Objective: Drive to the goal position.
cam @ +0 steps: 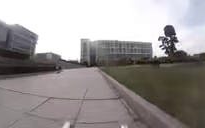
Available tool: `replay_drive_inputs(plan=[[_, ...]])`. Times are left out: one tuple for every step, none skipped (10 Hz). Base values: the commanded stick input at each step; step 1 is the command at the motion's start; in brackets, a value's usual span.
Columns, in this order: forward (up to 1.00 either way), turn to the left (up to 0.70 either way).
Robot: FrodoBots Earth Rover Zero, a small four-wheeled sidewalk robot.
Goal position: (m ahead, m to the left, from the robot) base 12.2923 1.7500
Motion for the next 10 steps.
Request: replay_drive_inputs(plan=[[0.99,0.02],[0.99,0.02],[0.99,0.03],[0.99,0.10],[0.99,0.20],[0.99,0.25],[0.99,0.26],[0.99,0.21],[0.99,0.05],[0.99,0.00]])
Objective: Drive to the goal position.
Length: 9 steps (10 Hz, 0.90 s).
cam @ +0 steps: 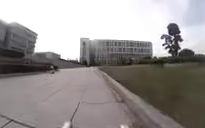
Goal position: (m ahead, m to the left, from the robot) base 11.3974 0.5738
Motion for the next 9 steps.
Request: replay_drive_inputs(plan=[[0.99,0.00],[0.99,0.00],[0.99,0.00],[0.99,0.00],[0.99,0.00],[0.99,0.00],[0.99,0.00],[0.99,-0.06],[0.99,-0.25]])
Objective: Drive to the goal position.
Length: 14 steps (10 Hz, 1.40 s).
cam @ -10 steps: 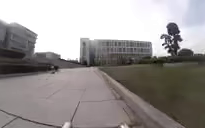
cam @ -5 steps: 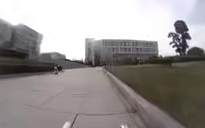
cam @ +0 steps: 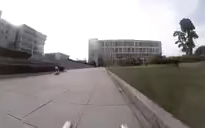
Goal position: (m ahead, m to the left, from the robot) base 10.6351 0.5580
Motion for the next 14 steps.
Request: replay_drive_inputs(plan=[[0.99,-0.29],[0.99,-0.09],[0.99,0.00],[0.99,0.00],[0.99,0.00],[0.99,0.00],[0.99,0.00],[0.99,0.00],[0.99,0.00],[0.99,0.00],[0.99,0.00],[0.99,0.00],[0.99,0.00],[0.99,0.00]])
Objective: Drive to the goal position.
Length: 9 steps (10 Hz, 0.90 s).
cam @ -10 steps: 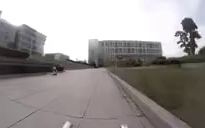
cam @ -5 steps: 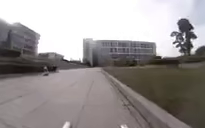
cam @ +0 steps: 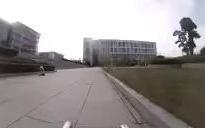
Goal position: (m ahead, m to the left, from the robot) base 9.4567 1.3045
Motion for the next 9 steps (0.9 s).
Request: replay_drive_inputs(plan=[[0.99,0.00],[0.99,0.00],[0.99,0.00],[0.99,0.00],[0.99,0.00],[0.99,0.00],[0.99,0.00],[0.99,0.00],[0.99,0.00]])
